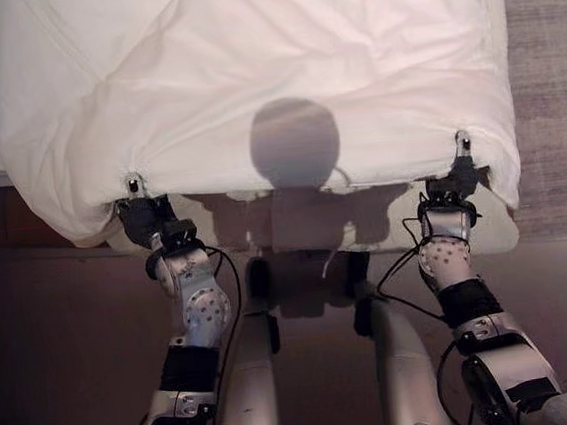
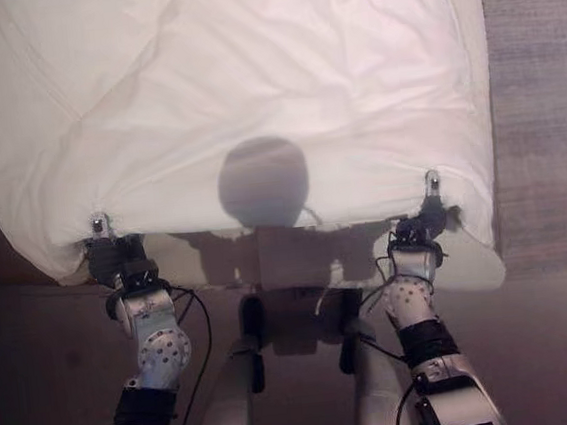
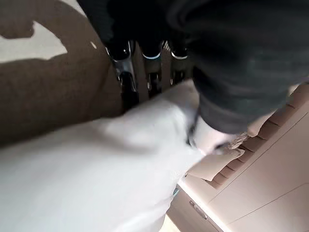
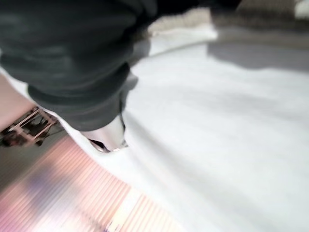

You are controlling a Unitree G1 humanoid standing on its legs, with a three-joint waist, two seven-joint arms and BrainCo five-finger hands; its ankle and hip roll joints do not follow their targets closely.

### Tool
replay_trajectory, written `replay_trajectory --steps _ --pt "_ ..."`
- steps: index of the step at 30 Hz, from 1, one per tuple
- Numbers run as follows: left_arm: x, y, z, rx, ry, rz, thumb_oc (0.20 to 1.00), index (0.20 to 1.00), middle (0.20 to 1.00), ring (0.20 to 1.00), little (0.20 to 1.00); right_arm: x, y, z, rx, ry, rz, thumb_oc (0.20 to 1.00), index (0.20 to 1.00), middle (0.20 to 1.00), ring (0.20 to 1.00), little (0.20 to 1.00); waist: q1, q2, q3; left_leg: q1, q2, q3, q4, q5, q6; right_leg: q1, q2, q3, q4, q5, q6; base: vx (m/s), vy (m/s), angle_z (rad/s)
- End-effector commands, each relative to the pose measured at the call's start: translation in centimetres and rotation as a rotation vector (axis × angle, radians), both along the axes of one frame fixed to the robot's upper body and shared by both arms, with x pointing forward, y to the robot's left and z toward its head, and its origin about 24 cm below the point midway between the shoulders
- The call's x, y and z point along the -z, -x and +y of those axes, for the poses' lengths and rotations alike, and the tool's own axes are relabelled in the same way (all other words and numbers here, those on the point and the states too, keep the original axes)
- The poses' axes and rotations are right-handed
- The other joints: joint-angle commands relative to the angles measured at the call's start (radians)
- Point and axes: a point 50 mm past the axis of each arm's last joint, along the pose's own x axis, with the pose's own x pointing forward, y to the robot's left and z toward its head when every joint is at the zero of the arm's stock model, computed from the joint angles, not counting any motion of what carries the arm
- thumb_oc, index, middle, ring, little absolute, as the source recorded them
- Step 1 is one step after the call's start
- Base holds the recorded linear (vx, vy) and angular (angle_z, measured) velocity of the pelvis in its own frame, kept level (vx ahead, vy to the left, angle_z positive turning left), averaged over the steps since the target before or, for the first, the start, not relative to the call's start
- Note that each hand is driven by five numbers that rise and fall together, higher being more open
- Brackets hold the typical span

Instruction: Make the bed

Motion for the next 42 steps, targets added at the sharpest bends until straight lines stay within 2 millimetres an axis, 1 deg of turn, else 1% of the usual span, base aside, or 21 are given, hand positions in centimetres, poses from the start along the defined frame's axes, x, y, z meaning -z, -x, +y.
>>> replay_trajectory --steps 1,2,4,7,9,10,11,12,13,14,15,16,17,20,21,23,25,28,29,33,42 --pt "0.5 2.3 4.5 -0.186 0.001 -0.049 1.000 1.000 1.000 1.000 1.000 -0.3 2.6 -2.3 0.149 0.056 -0.109 0.200 0.200 0.200 0.200 0.200 -0.008 0.025 -0.149 -0.069 -0.065 0.036 -0.052 0.056 0.067 0.010 -0.011 0.021 -0.036 0.049 0.076 0.00 0.000 0.00" --pt "1.6 2.4 4.4 -0.167 0.012 -0.020 1.000 1.000 1.000 1.000 1.000 -1.3 3.2 -1.8 0.141 0.060 -0.181 0.200 0.200 0.200 0.200 0.200 -0.009 0.023 -0.147 -0.067 -0.065 0.035 -0.055 0.058 0.067 0.012 -0.011 0.020 -0.037 0.048 0.077 0.00 0.000 0.00" --pt "2.0 2.5 4.5 -0.162 0.020 -0.010 1.000 1.000 1.000 1.000 1.000 -1.5 3.5 -1.6 0.139 0.062 -0.205 0.200 0.200 0.200 0.200 0.200 -0.010 0.022 -0.150 -0.066 -0.065 0.035 -0.056 0.058 0.068 0.013 -0.011 0.020 -0.037 0.049 0.077 0.00 0.000 0.00" --pt "4.2 2.8 4.1 -0.116 0.043 0.048 1.000 1.000 1.000 1.000 1.000 -2.7 4.5 -0.7 0.109 0.086 -0.289 0.200 0.200 0.200 0.200 0.200 -0.011 0.020 -0.145 -0.063 -0.065 0.034 -0.054 0.057 0.069 0.016 -0.012 0.020 -0.035 0.047 0.076 0.00 0.000 0.00" --pt "6.4 3.1 3.1 -0.042 0.065 0.110 1.000 1.000 1.000 1.000 1.000 -4.2 5.5 0.2 0.076 0.115 -0.387 0.200 0.200 0.200 0.200 0.200 -0.012 0.018 -0.138 -0.059 -0.066 0.037 -0.051 0.056 0.072 0.018 -0.012 0.022 -0.031 0.049 0.077 0.00 0.000 0.00" --pt "6.4 3.1 3.2 -0.042 0.065 0.110 1.000 1.000 1.000 1.000 1.000 -4.2 5.5 0.2 0.076 0.115 -0.387 0.200 0.200 0.200 0.200 0.200 -0.012 0.017 -0.140 -0.061 -0.067 0.037 -0.052 0.057 0.072 0.016 -0.012 0.022 -0.032 0.049 0.077 0.00 0.000 0.00" --pt "8.4 3.3 2.3 0.014 0.104 0.174 1.000 1.000 1.000 1.000 1.000 -5.1 6.1 1.1 0.041 0.129 -0.445 0.200 0.200 0.200 0.200 0.200 -0.012 0.015 -0.132 -0.052 -0.066 0.041 -0.050 0.050 0.073 0.022 -0.012 0.025 -0.028 0.047 0.078 0.00 0.000 0.00" --pt "9.1 3.3 2.1 0.037 0.095 0.206 1.000 1.000 1.000 1.000 1.000 -5.4 6.3 1.4 0.029 0.137 -0.462 0.200 0.200 0.200 0.200 0.200 -0.012 0.013 -0.129 -0.050 -0.066 0.042 -0.050 0.051 0.074 0.024 -0.012 0.026 -0.030 0.049 0.078 0.00 0.000 0.00" --pt "9.1 3.3 2.1 0.037 0.095 0.206 1.000 1.000 1.000 1.000 1.000 -5.4 6.3 1.4 0.029 0.137 -0.462 0.200 0.200 0.200 0.200 0.200 -0.012 0.013 -0.130 -0.050 -0.066 0.043 -0.051 0.051 0.074 0.024 -0.012 0.026 -0.030 0.049 0.078 0.00 0.000 0.00" --pt "9.7 3.4 1.6 0.066 0.109 0.219 1.000 1.000 1.000 1.000 1.000 -6.0 6.6 2.0 0.006 0.150 -0.495 0.200 0.200 0.200 0.200 0.200 -0.013 0.010 -0.130 -0.051 -0.066 0.045 -0.054 0.056 0.075 0.022 -0.012 0.027 -0.034 0.056 0.079 -0.02 0.006 -0.04" --pt "11.0 3.6 0.4 0.142 0.103 0.269 1.000 1.000 1.000 1.000 1.000 -6.9 7.1 2.7 -0.028 0.161 -0.551 0.200 0.200 0.200 0.200 0.200 -0.013 0.007 -0.122 -0.045 -0.065 0.047 -0.053 0.053 0.076 0.028 -0.012 0.029 -0.036 0.056 0.079 -0.02 0.006 -0.03" --pt "11.0 3.6 0.4 0.143 0.103 0.269 1.000 1.000 1.000 1.000 1.000 -6.9 7.1 2.7 -0.028 0.162 -0.550 0.200 0.200 0.200 0.200 0.200 -0.012 0.007 -0.122 -0.044 -0.065 0.048 -0.053 0.053 0.076 0.028 -0.012 0.029 -0.036 0.056 0.079 -0.01 0.004 -0.04" --pt "12.1 3.9 -0.6 0.212 0.094 0.305 1.000 1.000 1.000 1.000 1.000 -7.4 7.3 3.4 -0.065 0.170 -0.582 0.200 0.200 0.200 0.200 0.200 -0.013 0.007 -0.118 -0.043 -0.065 0.048 -0.054 0.055 0.077 0.032 -0.012 0.029 -0.039 0.058 0.079 -0.01 0.000 -0.04" --pt "13.1 4.5 -1.8 0.285 0.096 0.333 1.000 1.000 1.000 1.000 1.000 -7.9 7.5 4.1 -0.097 0.169 -0.614 0.200 0.200 0.200 0.200 0.200 -0.011 0.007 -0.113 -0.038 -0.065 0.048 -0.059 0.058 0.078 0.036 -0.011 0.028 -0.041 0.061 0.078 -0.01 -0.001 -0.06" --pt "13.8 5.0 -3.0 0.364 0.097 0.355 1.000 1.000 1.000 1.000 1.000 -8.2 7.7 4.8 -0.135 0.175 -0.640 0.200 0.200 0.200 0.200 0.200 -0.011 0.008 -0.110 -0.036 -0.066 0.047 -0.062 0.061 0.078 0.037 -0.011 0.029 -0.045 0.063 0.078 0.00 0.000 0.00" --pt "13.8 5.0 -3.0 0.364 0.097 0.355 1.000 1.000 1.000 1.000 1.000 -8.2 7.7 4.8 -0.135 0.175 -0.640 0.200 0.200 0.200 0.200 0.200 -0.011 0.008 -0.110 -0.036 -0.066 0.047 -0.062 0.061 0.078 0.037 -0.011 0.029 -0.045 0.063 0.078 0.00 -0.001 -0.02" --pt "15.6 6.5 -5.7 0.563 0.073 0.415 1.000 1.000 1.000 1.000 1.000 -8.6 7.8 6.0 -0.204 0.169 -0.673 0.200 0.200 0.200 0.200 0.200 -0.010 0.008 -0.102 -0.029 -0.067 0.050 -0.066 0.063 0.080 0.046 -0.009 0.029 -0.047 0.064 0.078 -0.01 -0.003 -0.02" --pt "16.1 7.0 -6.7 0.631 0.088 0.427 1.000 1.000 1.000 1.000 1.000 -8.6 7.8 6.4 -0.225 0.159 -0.677 0.200 0.200 0.200 0.200 0.200 -0.012 0.005 -0.100 -0.025 -0.067 0.052 -0.067 0.063 0.080 0.049 -0.009 0.030 -0.049 0.065 0.079 0.00 0.000 0.00" --pt "16.6 7.3 -7.9 0.705 0.091 0.449 1.000 1.000 1.000 1.000 1.000 -8.7 7.8 6.8 -0.247 0.144 -0.686 0.200 0.200 0.200 0.200 0.200 -0.015 0.002 -0.097 -0.023 -0.065 0.054 -0.066 0.062 0.080 0.049 -0.009 0.030 -0.048 0.065 0.079 0.00 0.000 0.00" --pt "16.8 7.3 -8.9 0.788 0.061 0.459 1.000 1.000 1.000 1.000 1.000 -8.7 7.9 7.2 -0.272 0.128 -0.689 0.200 0.200 0.200 0.200 0.200 -0.022 -0.002 -0.095 -0.017 -0.064 0.057 -0.066 0.061 0.080 0.052 -0.008 0.035 -0.049 0.067 0.081 0.00 0.001 -0.01" --pt "15.3 4.8 -10.8 0.863 -0.002 0.409 1.000 1.000 1.000 1.000 1.000 -9.2 8.1 8.2 -0.312 0.087 -0.714 0.200 0.200 0.200 0.200 0.200 -0.041 -0.016 -0.105 -0.018 -0.060 0.065 -0.058 0.056 0.079 0.046 -0.006 0.045 -0.046 0.068 0.081 0.00 0.000 0.00"
